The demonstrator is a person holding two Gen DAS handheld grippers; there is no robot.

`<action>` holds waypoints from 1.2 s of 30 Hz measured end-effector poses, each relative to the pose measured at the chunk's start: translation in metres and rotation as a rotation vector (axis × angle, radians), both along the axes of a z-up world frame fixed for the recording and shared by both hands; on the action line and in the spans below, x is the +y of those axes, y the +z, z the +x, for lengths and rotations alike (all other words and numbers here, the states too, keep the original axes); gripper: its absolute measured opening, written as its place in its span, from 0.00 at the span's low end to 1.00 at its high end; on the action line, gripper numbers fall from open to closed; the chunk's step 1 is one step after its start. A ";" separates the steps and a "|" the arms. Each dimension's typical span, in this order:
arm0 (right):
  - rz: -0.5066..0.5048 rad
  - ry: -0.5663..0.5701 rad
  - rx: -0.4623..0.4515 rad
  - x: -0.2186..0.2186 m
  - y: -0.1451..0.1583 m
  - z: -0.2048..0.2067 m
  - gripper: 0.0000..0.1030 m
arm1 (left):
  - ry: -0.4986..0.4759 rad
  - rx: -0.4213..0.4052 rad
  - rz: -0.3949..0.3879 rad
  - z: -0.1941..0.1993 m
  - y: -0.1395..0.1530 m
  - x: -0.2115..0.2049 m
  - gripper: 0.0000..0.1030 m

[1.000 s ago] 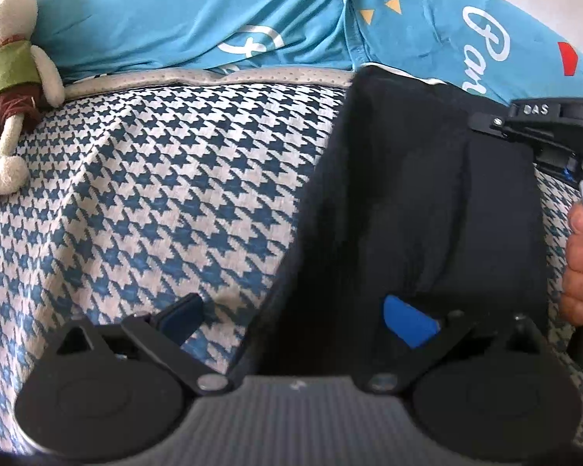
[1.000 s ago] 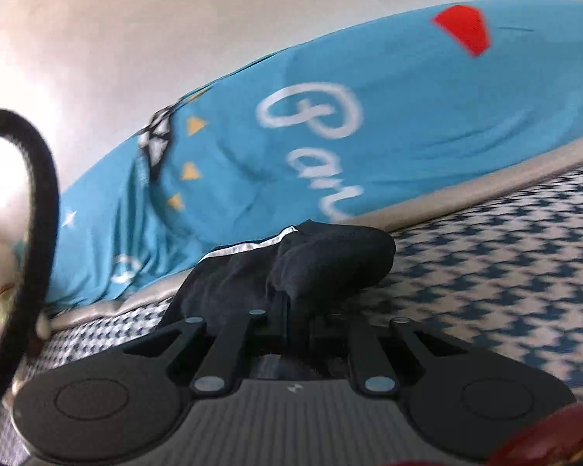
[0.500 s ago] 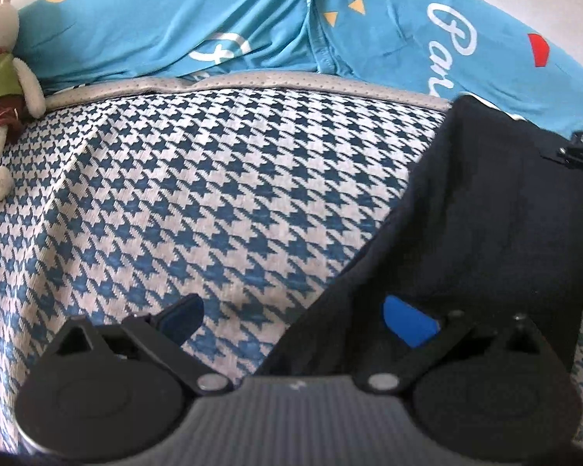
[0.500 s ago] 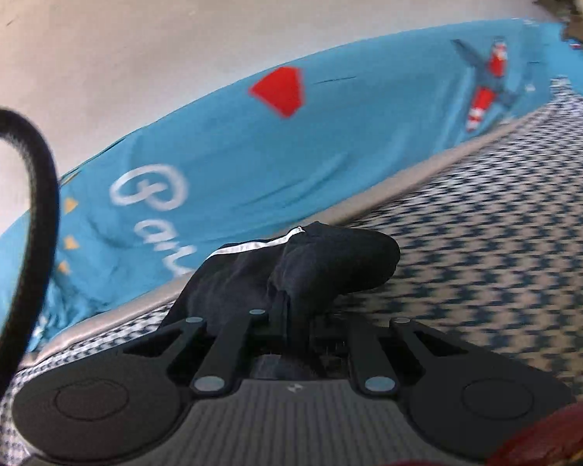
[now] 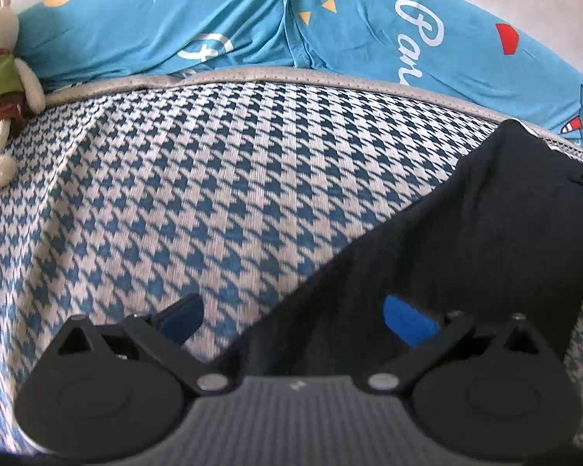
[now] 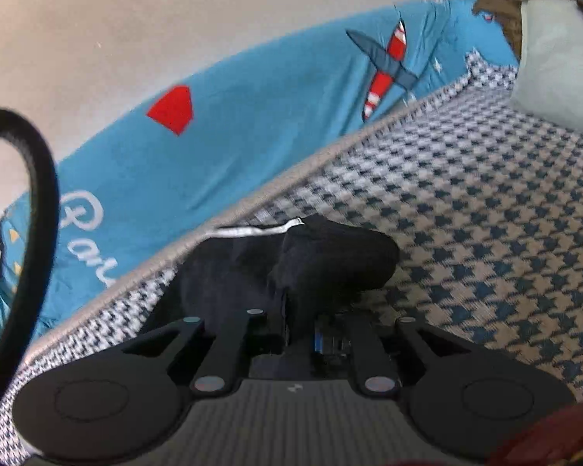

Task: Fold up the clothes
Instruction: 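Release the folded end with the right gripper and press the bundle flat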

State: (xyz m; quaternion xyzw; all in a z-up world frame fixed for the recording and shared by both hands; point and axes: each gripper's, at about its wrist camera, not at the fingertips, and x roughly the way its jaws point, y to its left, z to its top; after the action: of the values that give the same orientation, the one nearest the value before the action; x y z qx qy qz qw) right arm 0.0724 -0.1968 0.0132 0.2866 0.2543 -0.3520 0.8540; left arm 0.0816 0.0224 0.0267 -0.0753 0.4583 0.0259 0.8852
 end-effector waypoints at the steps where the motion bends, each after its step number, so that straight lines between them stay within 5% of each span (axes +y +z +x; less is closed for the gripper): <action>1: 0.003 -0.004 0.002 -0.002 -0.001 -0.002 0.20 | 0.006 0.002 -0.008 -0.004 0.000 0.000 1.00; 8: -0.030 -0.028 0.019 -0.004 0.009 -0.023 0.45 | 0.029 -0.006 -0.041 -0.034 0.002 0.002 1.00; 17: -0.024 0.065 0.044 0.018 0.025 -0.044 0.46 | 0.064 -0.026 -0.034 -0.060 0.002 0.001 1.00; 36: 0.027 0.516 0.053 0.117 0.028 -0.060 0.46 | 0.106 -0.056 -0.043 -0.084 0.006 0.008 0.94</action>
State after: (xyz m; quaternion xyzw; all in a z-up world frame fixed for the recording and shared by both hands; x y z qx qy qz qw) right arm 0.0128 -0.0802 0.0415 0.2142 0.3458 -0.1264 0.9048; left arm -0.0021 0.0304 0.0328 -0.1190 0.4293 0.0607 0.8932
